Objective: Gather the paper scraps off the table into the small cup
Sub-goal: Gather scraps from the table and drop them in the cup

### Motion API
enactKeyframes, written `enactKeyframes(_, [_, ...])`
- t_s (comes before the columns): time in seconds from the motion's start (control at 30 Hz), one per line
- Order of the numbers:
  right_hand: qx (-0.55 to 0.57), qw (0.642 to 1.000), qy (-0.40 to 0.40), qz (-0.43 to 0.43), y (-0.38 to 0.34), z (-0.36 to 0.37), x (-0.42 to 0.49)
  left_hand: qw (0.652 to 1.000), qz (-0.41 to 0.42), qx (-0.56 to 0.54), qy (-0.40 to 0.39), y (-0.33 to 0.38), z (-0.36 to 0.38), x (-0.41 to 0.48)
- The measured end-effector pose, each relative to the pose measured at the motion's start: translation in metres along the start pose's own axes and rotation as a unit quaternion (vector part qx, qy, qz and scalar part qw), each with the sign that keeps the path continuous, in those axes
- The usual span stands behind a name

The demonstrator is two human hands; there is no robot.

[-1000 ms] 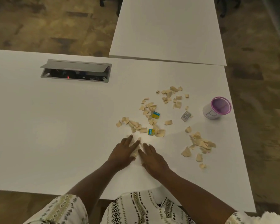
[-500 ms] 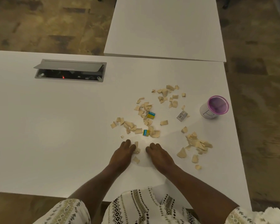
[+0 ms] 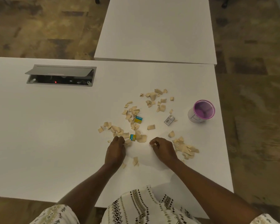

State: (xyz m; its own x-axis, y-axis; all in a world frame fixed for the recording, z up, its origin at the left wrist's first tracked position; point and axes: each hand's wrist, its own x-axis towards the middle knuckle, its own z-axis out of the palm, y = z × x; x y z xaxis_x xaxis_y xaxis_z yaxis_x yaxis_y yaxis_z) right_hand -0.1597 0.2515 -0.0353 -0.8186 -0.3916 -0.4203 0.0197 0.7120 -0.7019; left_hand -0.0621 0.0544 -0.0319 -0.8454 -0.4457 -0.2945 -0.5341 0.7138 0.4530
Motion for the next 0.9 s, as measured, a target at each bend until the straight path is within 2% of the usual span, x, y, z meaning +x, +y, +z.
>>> enactKeyframes(0.17, [0.034,0.999,0.027,0.002,0.015,-0.038,0.008,0.989,-0.082,-0.104,0.057,0.035,0.005,0.014])
enactKeyframes(0.37, [0.085,0.994,0.068,0.021,0.034,-0.081,0.015,0.979,-0.091,-0.172,0.055,0.099,0.016,0.037])
enactKeyframes(0.57, [0.159,0.978,0.132,0.025,0.047,-0.13,0.024,0.978,-0.016,-0.205,0.039,0.184,0.031,0.061])
enactKeyframes(0.73, [0.258,0.942,0.195,0.087,0.055,-0.174,0.045,0.972,0.052,-0.227,0.026,0.263,0.04,0.081])
enactKeyframes(0.9, [0.343,0.911,0.181,0.143,0.059,-0.196,0.072,0.974,0.061,-0.218,-0.006,0.306,0.047,0.099])
